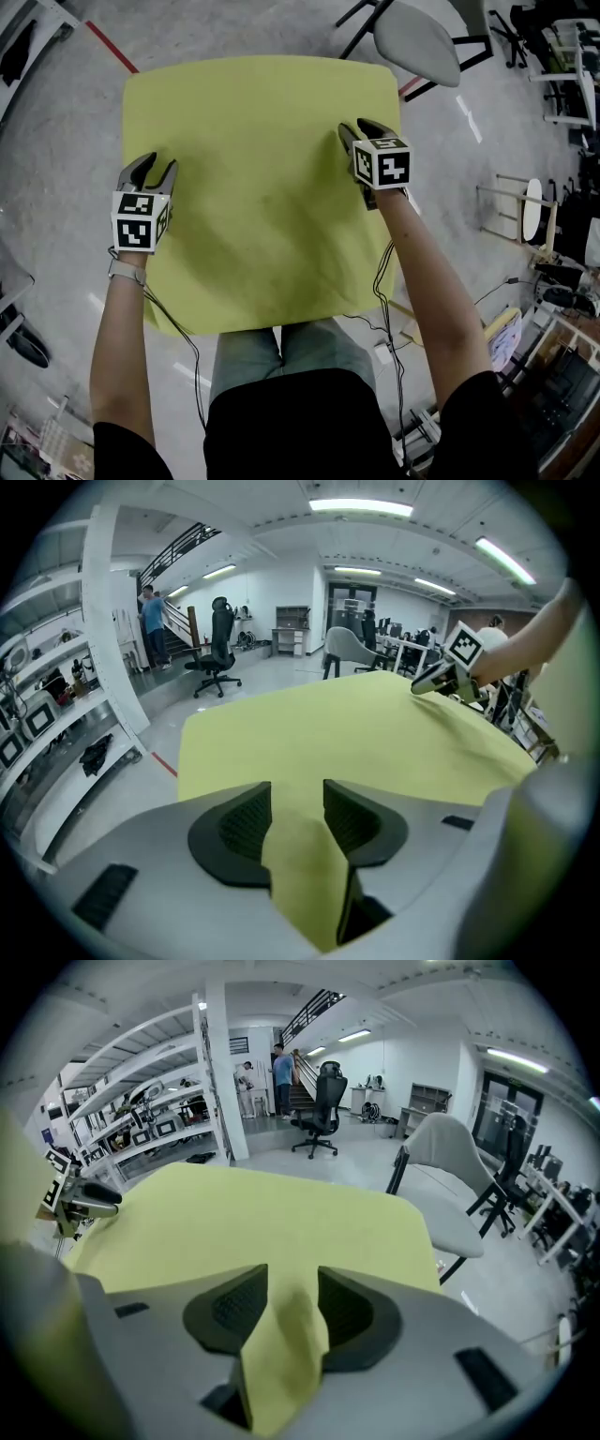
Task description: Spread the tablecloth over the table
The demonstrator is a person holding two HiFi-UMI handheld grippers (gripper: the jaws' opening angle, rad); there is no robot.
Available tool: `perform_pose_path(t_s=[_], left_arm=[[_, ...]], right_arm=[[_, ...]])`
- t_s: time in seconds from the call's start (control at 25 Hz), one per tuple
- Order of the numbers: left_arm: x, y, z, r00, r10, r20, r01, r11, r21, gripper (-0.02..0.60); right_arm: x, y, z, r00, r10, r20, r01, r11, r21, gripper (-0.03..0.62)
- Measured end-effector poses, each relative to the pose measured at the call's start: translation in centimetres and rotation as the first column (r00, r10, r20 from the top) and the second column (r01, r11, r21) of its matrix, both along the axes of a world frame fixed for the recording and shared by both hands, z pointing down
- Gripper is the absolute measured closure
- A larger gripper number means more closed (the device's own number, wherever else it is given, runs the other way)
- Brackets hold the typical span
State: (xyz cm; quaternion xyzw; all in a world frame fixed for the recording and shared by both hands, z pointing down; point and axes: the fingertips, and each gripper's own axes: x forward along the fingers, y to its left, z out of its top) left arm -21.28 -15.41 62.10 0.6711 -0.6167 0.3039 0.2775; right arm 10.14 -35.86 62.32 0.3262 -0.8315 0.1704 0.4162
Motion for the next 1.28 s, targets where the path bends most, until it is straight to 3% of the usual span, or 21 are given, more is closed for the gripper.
perform_pose_path(t_s=[0.4, 0.56, 0.72, 0.88, 1.28], left_arm=[[7.1, 10.4, 1.7, 0.999, 0.021, -0.045, -0.025, 0.996, -0.091, 0.407], [9.3, 12.2, 2.1, 0.997, -0.026, -0.070, 0.021, 0.996, -0.083, 0.407], [9.0, 12.4, 2.0, 0.998, -0.043, -0.044, 0.041, 0.998, -0.052, 0.407], [8.1, 12.7, 1.9, 0.998, -0.020, -0.057, 0.018, 0.999, -0.045, 0.414], [4.3, 13.2, 2.0, 0.998, -0.031, -0.057, 0.027, 0.997, -0.069, 0.419]], right_arm=[[10.1, 10.8, 1.1, 0.999, 0.002, -0.046, -0.004, 0.999, -0.040, 0.436], [11.9, 13.4, 1.8, 0.994, -0.033, -0.102, 0.029, 0.999, -0.042, 0.436], [11.3, 13.8, 1.9, 0.994, -0.035, -0.104, 0.029, 0.998, -0.055, 0.453], [9.7, 14.2, 1.9, 0.994, -0.053, -0.094, 0.048, 0.997, -0.053, 0.522], [5.3, 13.2, 1.8, 0.998, -0.042, -0.037, 0.040, 0.998, -0.053, 0.522]])
